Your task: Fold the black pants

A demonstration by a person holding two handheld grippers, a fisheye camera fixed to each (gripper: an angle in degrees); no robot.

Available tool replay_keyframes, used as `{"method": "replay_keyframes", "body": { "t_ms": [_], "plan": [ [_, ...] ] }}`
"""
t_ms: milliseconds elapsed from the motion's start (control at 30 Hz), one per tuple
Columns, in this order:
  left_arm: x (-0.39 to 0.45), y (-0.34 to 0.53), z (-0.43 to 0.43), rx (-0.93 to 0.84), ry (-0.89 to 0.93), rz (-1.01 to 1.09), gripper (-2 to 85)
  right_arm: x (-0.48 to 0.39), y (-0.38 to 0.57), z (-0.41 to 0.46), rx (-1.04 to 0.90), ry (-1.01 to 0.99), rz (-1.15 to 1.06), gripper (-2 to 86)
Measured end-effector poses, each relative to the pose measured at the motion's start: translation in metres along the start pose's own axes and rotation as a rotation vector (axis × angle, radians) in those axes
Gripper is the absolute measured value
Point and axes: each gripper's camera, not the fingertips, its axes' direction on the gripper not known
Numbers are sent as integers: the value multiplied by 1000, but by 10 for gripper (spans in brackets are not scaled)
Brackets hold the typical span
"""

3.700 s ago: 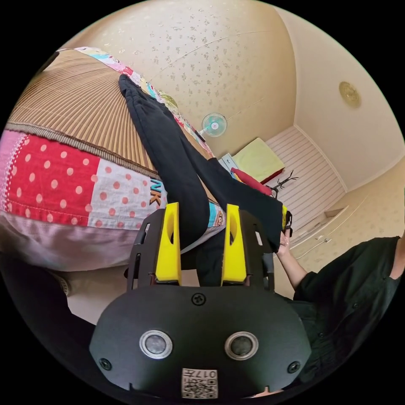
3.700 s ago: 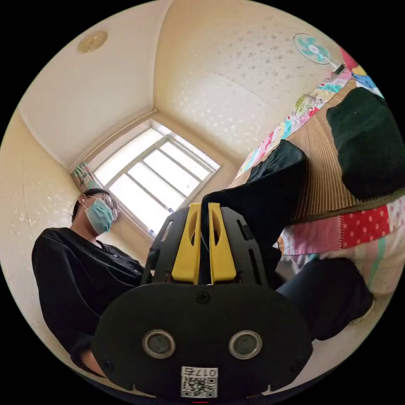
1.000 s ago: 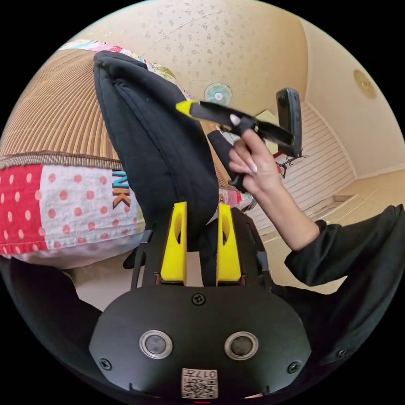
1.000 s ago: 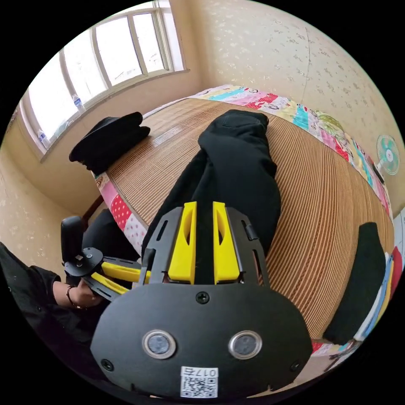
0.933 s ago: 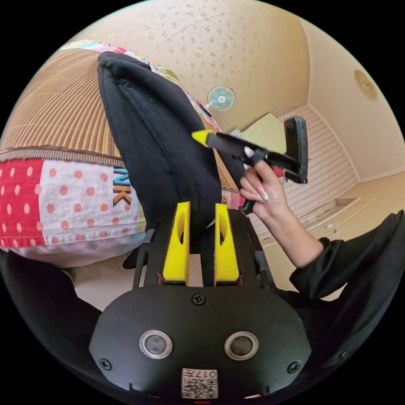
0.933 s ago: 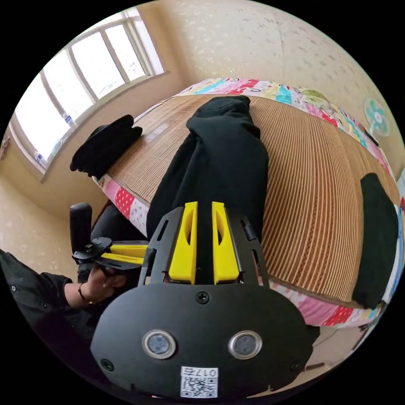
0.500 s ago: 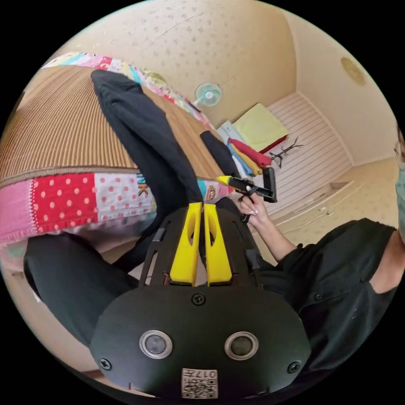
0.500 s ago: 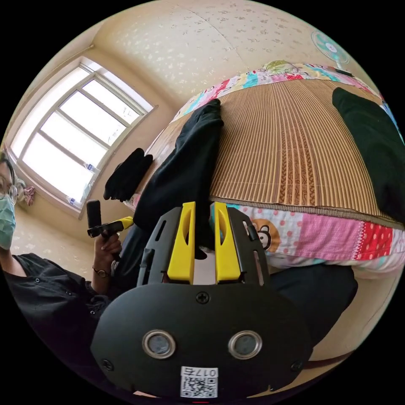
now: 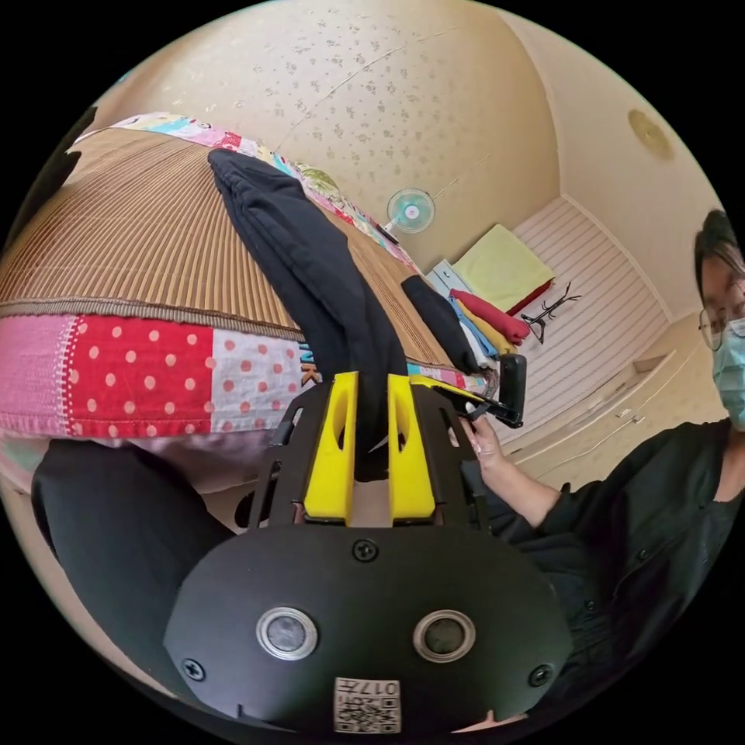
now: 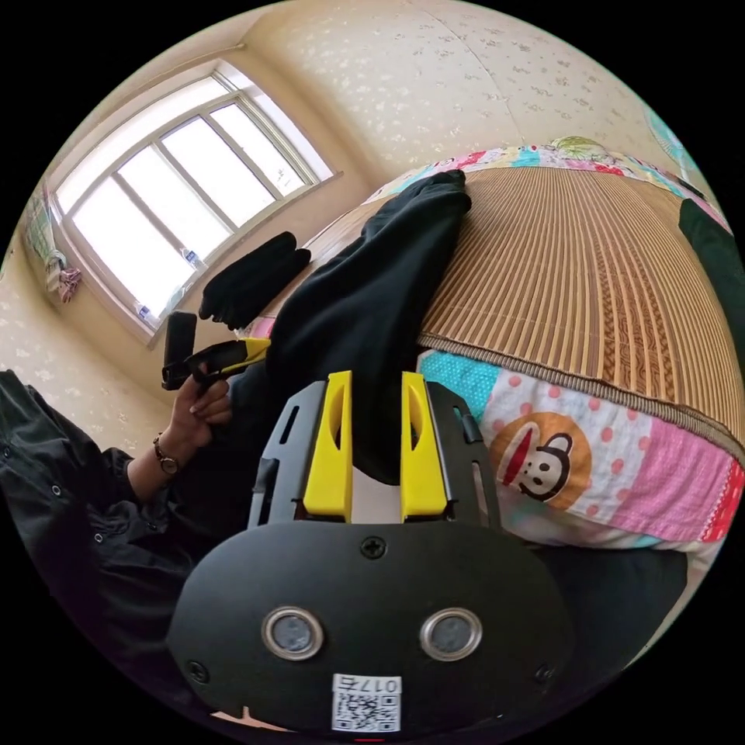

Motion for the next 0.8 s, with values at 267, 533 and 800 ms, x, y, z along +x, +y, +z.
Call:
{"method": "replay_keyframes", "body": {
  "t_ms": [267,533,800],
  "plan": [
    [6,9,5,-10,-38,23,67,-14,0,-13,3,-20,-33,89],
    [12,15,2,-2,-96,31,66,-32,-2,-22,-40,59,-79,73],
    [0,13,-13,16,64,11,48,-24,1,-63,49,-53,-125,22]
  ]
}}
